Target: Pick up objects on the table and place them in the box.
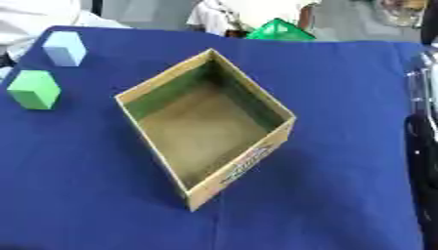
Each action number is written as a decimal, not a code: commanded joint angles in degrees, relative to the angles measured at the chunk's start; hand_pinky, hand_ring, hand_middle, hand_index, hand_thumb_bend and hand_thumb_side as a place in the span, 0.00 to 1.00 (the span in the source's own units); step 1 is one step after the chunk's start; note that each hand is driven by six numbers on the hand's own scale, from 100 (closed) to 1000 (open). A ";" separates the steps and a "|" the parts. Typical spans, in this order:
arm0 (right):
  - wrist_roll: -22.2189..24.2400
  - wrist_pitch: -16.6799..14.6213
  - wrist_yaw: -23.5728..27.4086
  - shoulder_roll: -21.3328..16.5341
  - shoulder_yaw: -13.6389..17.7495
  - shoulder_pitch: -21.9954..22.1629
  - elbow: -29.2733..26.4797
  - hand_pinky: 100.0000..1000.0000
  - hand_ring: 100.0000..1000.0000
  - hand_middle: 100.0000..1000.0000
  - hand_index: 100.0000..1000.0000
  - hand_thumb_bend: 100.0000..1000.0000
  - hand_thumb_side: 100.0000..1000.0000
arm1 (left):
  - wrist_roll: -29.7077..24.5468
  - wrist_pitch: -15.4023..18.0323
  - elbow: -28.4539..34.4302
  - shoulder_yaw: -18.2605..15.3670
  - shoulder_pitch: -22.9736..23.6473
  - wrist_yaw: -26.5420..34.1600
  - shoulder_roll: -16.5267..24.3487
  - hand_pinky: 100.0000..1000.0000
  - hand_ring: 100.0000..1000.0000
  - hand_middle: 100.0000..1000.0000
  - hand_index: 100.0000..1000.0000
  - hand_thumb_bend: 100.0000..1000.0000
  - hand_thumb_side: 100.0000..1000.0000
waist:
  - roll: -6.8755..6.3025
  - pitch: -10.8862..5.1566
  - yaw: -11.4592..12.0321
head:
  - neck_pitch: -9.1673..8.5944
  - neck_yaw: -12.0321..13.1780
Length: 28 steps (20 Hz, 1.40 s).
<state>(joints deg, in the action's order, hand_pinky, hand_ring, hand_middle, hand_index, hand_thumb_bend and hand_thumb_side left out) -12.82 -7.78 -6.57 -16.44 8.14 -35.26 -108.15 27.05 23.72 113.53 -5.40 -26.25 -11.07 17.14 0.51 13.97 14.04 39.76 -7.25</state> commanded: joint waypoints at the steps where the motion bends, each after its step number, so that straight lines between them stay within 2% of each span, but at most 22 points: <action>1: 0.17 -0.07 0.33 -0.90 0.28 -0.61 -0.63 0.79 0.82 0.61 0.84 0.15 1.00 | -0.39 -0.18 1.06 0.08 -0.91 -0.14 0.65 0.69 0.70 0.65 0.80 0.36 0.55 | -0.10 -0.95 0.05 | -0.10 -0.30; 6: 0.22 -0.06 0.27 -1.10 0.33 -0.68 -0.52 0.79 0.82 0.61 0.84 0.14 1.00 | -0.64 -0.62 1.06 0.08 -0.81 -0.22 0.72 0.69 0.70 0.65 0.80 0.36 0.56 | -0.11 -0.93 -0.06 | -0.04 -1.25; 16: -0.24 -0.30 -0.23 -1.69 0.78 -1.13 -0.24 0.79 0.82 0.61 0.84 0.14 1.00 | -2.32 -5.06 1.06 -1.01 -0.39 -2.77 2.13 0.69 0.70 0.65 0.82 0.35 0.60 | 0.06 -0.89 -0.98 | 0.16 -3.02; 23: -0.29 -0.27 -0.27 -2.17 0.94 -0.69 0.01 0.79 0.82 0.61 0.84 0.14 1.00 | -2.58 -12.76 1.06 -3.48 -0.63 -3.25 9.06 0.69 0.70 0.65 0.83 0.34 0.62 | -0.40 -1.00 -1.25 | 0.54 -2.99; 28: -0.06 -0.18 -0.42 -2.66 0.93 -0.39 0.10 0.79 0.82 0.61 0.84 0.14 1.00 | -4.57 -17.83 -2.88 -4.28 -1.57 -3.45 17.82 0.69 0.70 0.64 0.84 0.32 0.67 | -1.03 -1.10 -1.22 | 0.50 -3.31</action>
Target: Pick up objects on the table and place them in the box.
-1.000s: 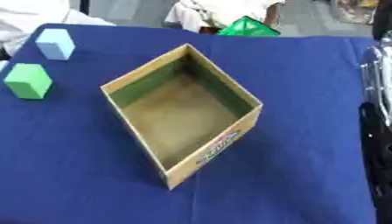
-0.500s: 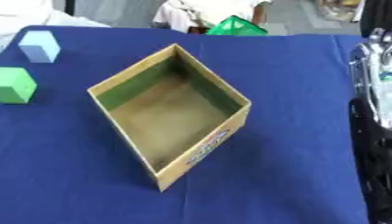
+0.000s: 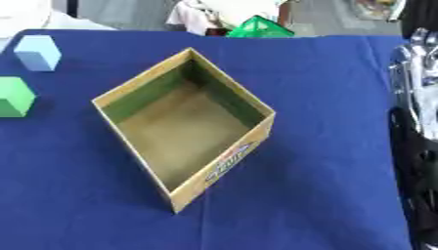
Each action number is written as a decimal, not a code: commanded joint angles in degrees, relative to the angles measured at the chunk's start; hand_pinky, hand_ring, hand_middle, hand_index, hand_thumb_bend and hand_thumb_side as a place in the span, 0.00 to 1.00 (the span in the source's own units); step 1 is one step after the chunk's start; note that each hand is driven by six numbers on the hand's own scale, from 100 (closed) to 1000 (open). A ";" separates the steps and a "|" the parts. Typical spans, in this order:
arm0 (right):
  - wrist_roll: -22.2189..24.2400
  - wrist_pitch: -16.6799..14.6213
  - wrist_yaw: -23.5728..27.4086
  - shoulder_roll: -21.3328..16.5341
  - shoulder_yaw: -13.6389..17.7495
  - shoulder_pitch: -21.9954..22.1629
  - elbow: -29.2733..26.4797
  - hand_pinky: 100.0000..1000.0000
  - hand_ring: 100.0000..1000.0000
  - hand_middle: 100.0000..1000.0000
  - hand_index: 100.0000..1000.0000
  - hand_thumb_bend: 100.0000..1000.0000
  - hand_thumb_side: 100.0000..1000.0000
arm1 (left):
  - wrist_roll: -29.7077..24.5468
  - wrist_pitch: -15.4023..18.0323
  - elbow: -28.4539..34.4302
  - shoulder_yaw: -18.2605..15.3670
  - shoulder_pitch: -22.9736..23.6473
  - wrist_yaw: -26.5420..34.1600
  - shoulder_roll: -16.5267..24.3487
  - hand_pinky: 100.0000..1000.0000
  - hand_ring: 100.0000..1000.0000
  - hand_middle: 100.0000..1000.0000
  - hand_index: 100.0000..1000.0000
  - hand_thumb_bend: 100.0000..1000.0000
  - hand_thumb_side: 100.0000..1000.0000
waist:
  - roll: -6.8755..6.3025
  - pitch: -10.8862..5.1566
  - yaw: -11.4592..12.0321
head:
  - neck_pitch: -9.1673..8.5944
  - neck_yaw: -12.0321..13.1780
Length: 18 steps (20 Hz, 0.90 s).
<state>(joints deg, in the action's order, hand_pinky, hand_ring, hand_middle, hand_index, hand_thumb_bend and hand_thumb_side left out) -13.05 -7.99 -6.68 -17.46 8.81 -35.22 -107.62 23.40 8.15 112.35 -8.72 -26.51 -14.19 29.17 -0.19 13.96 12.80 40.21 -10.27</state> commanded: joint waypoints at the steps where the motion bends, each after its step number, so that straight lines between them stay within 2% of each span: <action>1: 0.20 0.06 -0.32 -1.74 0.26 -0.33 -0.41 0.79 0.82 0.61 0.84 0.14 1.00 | -1.76 -3.33 -3.63 -0.98 -1.74 -0.50 7.65 0.69 0.70 0.64 0.84 0.35 0.71 | -0.46 -1.11 0.05 | -0.05 -0.58; 4: 0.48 0.19 -0.36 -2.03 0.16 -0.19 -0.15 0.79 0.82 0.60 0.84 0.13 1.00 | -5.45 -6.44 -10.71 -0.50 -4.08 -2.69 12.60 0.69 0.70 0.64 0.84 0.34 0.74 | -0.67 -1.16 0.23 | -0.54 -2.23; 9: 0.77 0.02 -0.40 -2.33 0.03 -0.56 0.30 0.79 0.82 0.60 0.84 0.13 1.00 | -9.60 -8.26 -18.95 0.77 -7.08 -4.95 17.32 0.69 0.71 0.64 0.85 0.34 0.77 | -0.65 -1.07 0.07 | -0.39 -2.85; 13: 0.86 -0.14 -0.31 -2.43 -0.04 -0.71 0.58 0.79 0.82 0.60 0.84 0.13 1.00 | -12.72 -7.33 -24.20 1.83 -9.30 -5.45 19.55 0.71 0.72 0.66 0.87 0.34 0.76 | -0.64 -1.07 0.02 | 0.16 -1.99; 18: 0.95 -0.30 -0.41 -2.45 -0.16 -0.83 0.77 0.79 0.82 0.61 0.84 0.13 1.00 | -19.32 -4.34 -31.23 3.62 -12.73 -7.94 22.07 0.73 0.74 0.68 0.88 0.35 0.73 | -0.68 -1.26 0.00 | 0.44 -0.87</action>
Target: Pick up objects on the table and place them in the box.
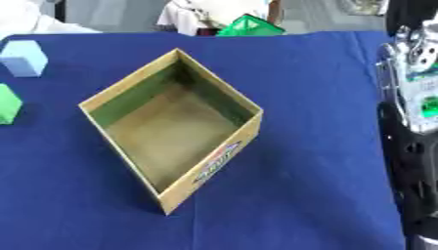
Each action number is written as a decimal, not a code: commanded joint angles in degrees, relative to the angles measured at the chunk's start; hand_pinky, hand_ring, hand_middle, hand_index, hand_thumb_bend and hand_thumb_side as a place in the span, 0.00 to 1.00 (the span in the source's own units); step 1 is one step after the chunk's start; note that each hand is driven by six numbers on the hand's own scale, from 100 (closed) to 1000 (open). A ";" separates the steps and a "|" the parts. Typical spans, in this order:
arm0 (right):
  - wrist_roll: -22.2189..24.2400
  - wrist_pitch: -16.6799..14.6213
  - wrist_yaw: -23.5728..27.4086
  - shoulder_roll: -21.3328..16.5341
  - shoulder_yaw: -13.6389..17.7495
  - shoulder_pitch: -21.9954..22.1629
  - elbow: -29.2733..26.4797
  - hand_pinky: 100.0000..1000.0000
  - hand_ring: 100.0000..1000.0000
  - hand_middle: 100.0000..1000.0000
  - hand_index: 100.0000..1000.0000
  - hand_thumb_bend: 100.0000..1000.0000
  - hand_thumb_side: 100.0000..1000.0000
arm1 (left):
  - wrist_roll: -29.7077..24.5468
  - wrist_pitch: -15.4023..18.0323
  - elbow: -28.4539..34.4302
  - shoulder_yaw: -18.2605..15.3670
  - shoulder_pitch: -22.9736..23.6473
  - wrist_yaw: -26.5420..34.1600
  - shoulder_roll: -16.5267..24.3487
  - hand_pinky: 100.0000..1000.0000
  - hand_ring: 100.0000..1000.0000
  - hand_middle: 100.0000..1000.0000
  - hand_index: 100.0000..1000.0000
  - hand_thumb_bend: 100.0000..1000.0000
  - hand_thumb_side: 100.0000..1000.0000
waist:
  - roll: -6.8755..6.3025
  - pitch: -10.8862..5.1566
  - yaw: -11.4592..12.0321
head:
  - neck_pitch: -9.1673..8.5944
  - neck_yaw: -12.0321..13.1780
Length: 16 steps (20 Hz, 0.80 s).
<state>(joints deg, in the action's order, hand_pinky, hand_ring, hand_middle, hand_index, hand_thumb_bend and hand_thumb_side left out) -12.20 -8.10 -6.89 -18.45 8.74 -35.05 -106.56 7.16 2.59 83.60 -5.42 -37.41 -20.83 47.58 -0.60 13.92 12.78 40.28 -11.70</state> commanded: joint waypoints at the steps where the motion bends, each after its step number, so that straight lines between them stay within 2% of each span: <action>1: 0.07 -0.22 -0.20 -1.47 -0.10 -0.98 -0.27 0.79 0.82 0.61 0.84 0.13 1.00 | -4.86 1.83 -3.86 0.59 -2.54 -1.95 4.00 0.73 0.74 0.68 0.88 0.35 0.73 | -0.29 -1.26 0.05 | 0.44 0.75; 5: 0.09 -0.27 -0.20 -1.52 -0.17 -0.90 -0.25 0.80 0.82 0.61 0.84 0.13 1.00 | -11.26 4.14 -8.24 1.51 -4.56 -4.73 5.23 0.74 0.75 0.70 0.89 0.33 0.71 | -0.51 -1.32 0.13 | 0.67 2.70; 7: 0.05 -0.26 -0.17 -1.53 -0.19 -0.83 -0.23 0.80 0.82 0.61 0.84 0.13 1.00 | -14.77 5.40 -10.36 2.26 -5.54 -6.23 5.64 0.75 0.77 0.73 0.91 0.34 0.75 | -0.62 -1.37 0.18 | 0.75 3.41; 9: 0.04 -0.26 -0.17 -1.54 -0.25 -0.82 -0.12 0.80 0.82 0.61 0.84 0.13 1.00 | -18.85 6.71 -13.15 3.10 -7.20 -8.10 5.91 0.75 0.78 0.74 0.92 0.36 0.73 | -0.65 -1.47 0.27 | 0.83 3.67; 11: 0.10 -0.34 -0.20 -1.52 -0.33 -0.84 -0.05 0.80 0.82 0.61 0.84 0.13 1.00 | -22.05 7.76 -15.83 3.67 -9.05 -9.84 5.87 0.76 0.78 0.75 0.91 0.40 0.68 | -0.62 -1.58 0.33 | 0.84 3.99; 12: 0.11 -0.37 -0.20 -1.50 -0.35 -0.86 -0.02 0.80 0.82 0.61 0.84 0.13 1.00 | -23.36 8.36 -17.03 3.96 -10.00 -10.64 5.67 0.76 0.78 0.74 0.91 0.42 0.60 | -0.60 -1.62 0.34 | 0.79 4.26; 13: 0.11 -0.39 -0.19 -1.47 -0.37 -0.88 0.01 0.80 0.82 0.61 0.84 0.13 1.00 | -24.41 8.99 -18.03 4.19 -10.80 -11.31 5.35 0.76 0.78 0.74 0.90 0.42 0.58 | -0.57 -1.65 0.37 | 0.73 4.53; 14: 0.11 -0.42 -0.17 -1.43 -0.41 -0.91 0.02 0.79 0.82 0.61 0.84 0.13 1.00 | -25.36 9.58 -18.98 4.44 -11.48 -11.88 4.94 0.76 0.78 0.74 0.90 0.44 0.50 | -0.55 -1.66 0.40 | 0.69 4.75; 15: 0.13 -0.45 -0.14 -1.37 -0.48 -0.95 0.04 0.79 0.82 0.61 0.84 0.13 1.00 | -26.40 10.13 -20.01 4.76 -12.13 -12.47 4.46 0.76 0.78 0.74 0.90 0.45 0.48 | -0.52 -1.69 0.43 | 0.68 4.91; 16: 0.16 -0.48 -0.11 -1.33 -0.54 -0.99 0.05 0.79 0.82 0.61 0.84 0.13 1.00 | -27.35 10.62 -20.98 5.04 -12.71 -13.06 4.04 0.76 0.79 0.75 0.90 0.46 0.38 | -0.50 -1.71 0.45 | 0.68 5.01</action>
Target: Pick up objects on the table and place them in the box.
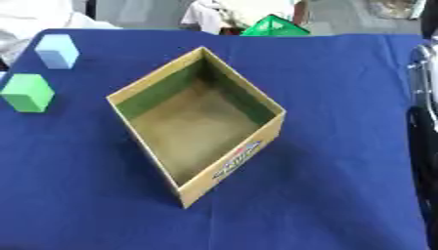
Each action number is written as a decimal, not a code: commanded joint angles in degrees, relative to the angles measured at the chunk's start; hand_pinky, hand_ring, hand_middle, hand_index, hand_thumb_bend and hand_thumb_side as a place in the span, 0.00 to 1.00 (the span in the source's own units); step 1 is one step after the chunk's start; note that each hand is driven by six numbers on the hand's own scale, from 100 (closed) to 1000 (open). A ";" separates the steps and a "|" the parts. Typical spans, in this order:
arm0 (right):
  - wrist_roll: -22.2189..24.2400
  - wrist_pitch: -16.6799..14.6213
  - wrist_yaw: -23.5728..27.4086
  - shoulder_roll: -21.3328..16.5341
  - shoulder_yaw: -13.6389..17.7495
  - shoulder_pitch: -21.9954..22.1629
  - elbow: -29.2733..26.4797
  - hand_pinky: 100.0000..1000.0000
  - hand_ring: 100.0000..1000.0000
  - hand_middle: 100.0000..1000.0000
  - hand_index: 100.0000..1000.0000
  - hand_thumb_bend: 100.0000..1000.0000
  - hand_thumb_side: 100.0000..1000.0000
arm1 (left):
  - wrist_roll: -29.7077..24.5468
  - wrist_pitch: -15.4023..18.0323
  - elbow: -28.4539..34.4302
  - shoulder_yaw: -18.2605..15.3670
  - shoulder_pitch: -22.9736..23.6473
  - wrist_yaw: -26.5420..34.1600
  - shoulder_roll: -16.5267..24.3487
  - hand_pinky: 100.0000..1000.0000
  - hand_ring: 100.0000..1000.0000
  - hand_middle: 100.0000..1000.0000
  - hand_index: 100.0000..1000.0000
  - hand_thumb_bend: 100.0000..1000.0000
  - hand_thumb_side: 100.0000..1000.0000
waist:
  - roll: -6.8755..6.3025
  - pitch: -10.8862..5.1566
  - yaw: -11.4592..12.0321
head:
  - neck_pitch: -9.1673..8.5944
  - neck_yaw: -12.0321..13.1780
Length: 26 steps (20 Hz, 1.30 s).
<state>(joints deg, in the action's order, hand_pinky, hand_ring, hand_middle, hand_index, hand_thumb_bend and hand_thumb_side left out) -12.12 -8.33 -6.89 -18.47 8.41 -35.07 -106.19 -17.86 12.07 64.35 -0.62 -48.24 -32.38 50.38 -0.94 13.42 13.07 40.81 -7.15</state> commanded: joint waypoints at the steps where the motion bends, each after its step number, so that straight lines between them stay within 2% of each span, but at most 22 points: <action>1: 0.17 -0.30 -0.08 -1.24 -0.31 -1.04 -0.28 0.79 0.82 0.61 0.84 0.13 1.00 | -3.37 1.65 -2.77 0.66 -2.51 -2.33 0.77 0.76 0.79 0.75 0.90 0.46 0.37 | -0.12 -1.24 0.13 | 0.14 0.57; 6: 0.38 -0.42 0.04 -1.07 -0.52 -1.21 -0.03 0.79 0.82 0.61 0.84 0.12 1.00 | -7.35 3.60 -6.66 2.51 -5.07 -8.53 -1.09 0.78 0.81 0.78 0.91 0.49 0.18 | 0.10 -1.27 -0.01 | 0.03 0.99; 12: 0.60 -0.51 0.20 -1.06 -0.68 -1.32 0.27 0.80 0.82 0.61 0.84 0.12 1.00 | -10.23 4.36 -8.28 3.14 -7.01 -14.85 -2.30 0.80 0.83 0.81 0.93 0.49 0.09 | 0.19 -1.21 -0.02 | -0.03 1.05; 14: 0.67 -0.56 0.26 -1.04 -0.74 -1.34 0.33 0.80 0.82 0.61 0.84 0.12 1.00 | -10.64 4.38 -8.67 3.08 -7.79 -16.48 -2.63 0.80 0.84 0.82 0.94 0.47 0.01 | 0.22 -1.21 -0.03 | -0.06 1.01; 20: 0.82 -0.65 0.43 -1.10 -0.84 -1.40 0.54 0.80 0.82 0.60 0.84 0.12 1.00 | -13.58 4.42 -11.14 3.11 -10.50 -23.02 -3.82 0.82 0.86 0.85 0.95 0.47 0.00 | 0.26 -1.06 -0.13 | 0.01 1.23; 24: 0.84 -0.69 0.58 -1.28 -0.81 -1.49 0.62 0.80 0.82 0.60 0.84 0.12 1.00 | -16.01 5.54 -13.11 3.77 -11.26 -24.46 -4.46 0.84 0.88 0.86 0.95 0.56 0.00 | 0.20 -0.70 -0.32 | -0.16 1.30; 26: 0.83 -0.72 0.67 -1.33 -0.83 -1.54 0.64 0.80 0.82 0.60 0.84 0.12 1.00 | -17.52 6.17 -13.90 4.22 -11.55 -24.86 -4.53 0.84 0.88 0.87 0.96 0.56 0.00 | 0.16 -0.57 -0.38 | -0.19 1.34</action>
<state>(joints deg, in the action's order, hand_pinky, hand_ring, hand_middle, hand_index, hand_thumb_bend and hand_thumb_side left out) -11.43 -8.89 -6.58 -18.47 7.50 -35.57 -105.13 -34.45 17.89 50.47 3.62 -58.30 -56.65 44.32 -0.56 13.80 12.67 40.79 -6.03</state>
